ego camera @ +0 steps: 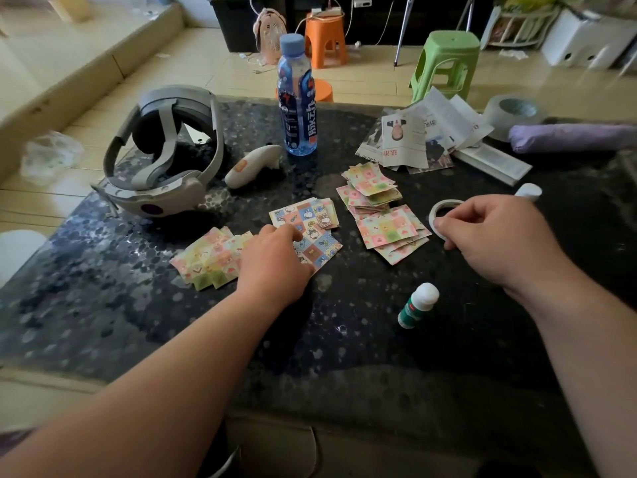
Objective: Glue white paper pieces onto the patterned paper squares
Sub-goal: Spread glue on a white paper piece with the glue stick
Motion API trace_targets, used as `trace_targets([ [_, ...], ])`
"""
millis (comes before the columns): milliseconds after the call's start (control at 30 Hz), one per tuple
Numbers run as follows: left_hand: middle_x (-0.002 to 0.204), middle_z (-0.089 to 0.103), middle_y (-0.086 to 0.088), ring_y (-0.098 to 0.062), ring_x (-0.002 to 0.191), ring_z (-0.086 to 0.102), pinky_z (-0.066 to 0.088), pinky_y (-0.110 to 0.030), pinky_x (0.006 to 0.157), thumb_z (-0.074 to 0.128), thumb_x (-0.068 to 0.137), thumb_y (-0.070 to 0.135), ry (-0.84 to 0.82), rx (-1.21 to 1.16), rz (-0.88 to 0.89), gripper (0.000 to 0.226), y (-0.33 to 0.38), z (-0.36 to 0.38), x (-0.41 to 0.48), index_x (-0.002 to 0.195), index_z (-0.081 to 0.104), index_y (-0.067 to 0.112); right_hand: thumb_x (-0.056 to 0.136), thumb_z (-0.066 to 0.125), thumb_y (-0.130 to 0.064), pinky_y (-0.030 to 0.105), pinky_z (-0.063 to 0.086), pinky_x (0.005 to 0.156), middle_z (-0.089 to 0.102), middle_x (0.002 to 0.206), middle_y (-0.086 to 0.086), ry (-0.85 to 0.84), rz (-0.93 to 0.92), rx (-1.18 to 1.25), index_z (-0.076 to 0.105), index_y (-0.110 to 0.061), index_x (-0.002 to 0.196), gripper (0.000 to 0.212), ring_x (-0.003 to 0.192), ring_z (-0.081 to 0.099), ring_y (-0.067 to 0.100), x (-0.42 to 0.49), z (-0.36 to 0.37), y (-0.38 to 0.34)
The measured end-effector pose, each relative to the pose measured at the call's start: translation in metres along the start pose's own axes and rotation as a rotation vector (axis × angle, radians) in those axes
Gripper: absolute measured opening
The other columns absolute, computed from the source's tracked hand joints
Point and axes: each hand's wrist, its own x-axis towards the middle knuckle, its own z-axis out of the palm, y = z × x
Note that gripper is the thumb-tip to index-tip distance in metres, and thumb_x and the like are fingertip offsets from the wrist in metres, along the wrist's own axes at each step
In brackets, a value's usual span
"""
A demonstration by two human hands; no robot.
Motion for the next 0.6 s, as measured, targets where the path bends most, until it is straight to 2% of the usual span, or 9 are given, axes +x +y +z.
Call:
trace_targets([
  [233,0.135,0.052,0.0,-0.021,0.122,0.05,0.044,-0.036,0.1,0.072,0.09,0.038,0.019,0.036,0.036,0.055,0.001,0.0,-0.006,0.139,0.053,0.024,0.091,0.075,-0.025,0.026,0.041,0.059,0.071,0.065,-0.005,0.02,-0.013,0.006,0.072,-0.021,0.075,0.017,0.07,0.065,0.009,-0.002,0.001,-0.002],
  [467,0.133,0.051,0.001,-0.022,0.125,0.046,0.038,-0.035,0.106,0.074,0.089,0.031,0.015,-0.026,0.038,0.053,-0.004,-0.002,-0.009,0.138,0.055,0.024,0.091,0.074,-0.026,0.031,0.051,0.065,0.072,0.073,0.0,0.03,-0.053,0.016,0.073,-0.021,0.078,0.014,0.077,0.068,0.019,-0.003,0.005,-0.012],
  [533,0.125,0.054,0.002,-0.02,0.118,0.05,0.041,-0.032,0.101,0.075,0.088,0.025,0.03,-0.116,0.022,0.05,-0.005,-0.002,-0.011,0.134,0.057,0.024,0.091,0.074,-0.027,0.032,0.052,0.066,0.072,0.073,0.0,0.035,-0.066,0.028,0.073,-0.021,0.079,0.013,0.077,0.068,0.02,-0.005,0.006,-0.015],
  [600,0.111,0.059,0.005,-0.014,0.101,0.056,0.045,-0.027,0.087,0.074,0.089,0.021,0.048,-0.23,-0.009,0.044,-0.005,-0.005,-0.012,0.131,0.058,0.024,0.092,0.074,-0.027,0.029,0.048,0.062,0.071,0.073,-0.002,0.039,-0.086,0.024,0.072,-0.024,0.078,0.014,0.076,0.068,0.017,-0.007,0.006,-0.018],
])
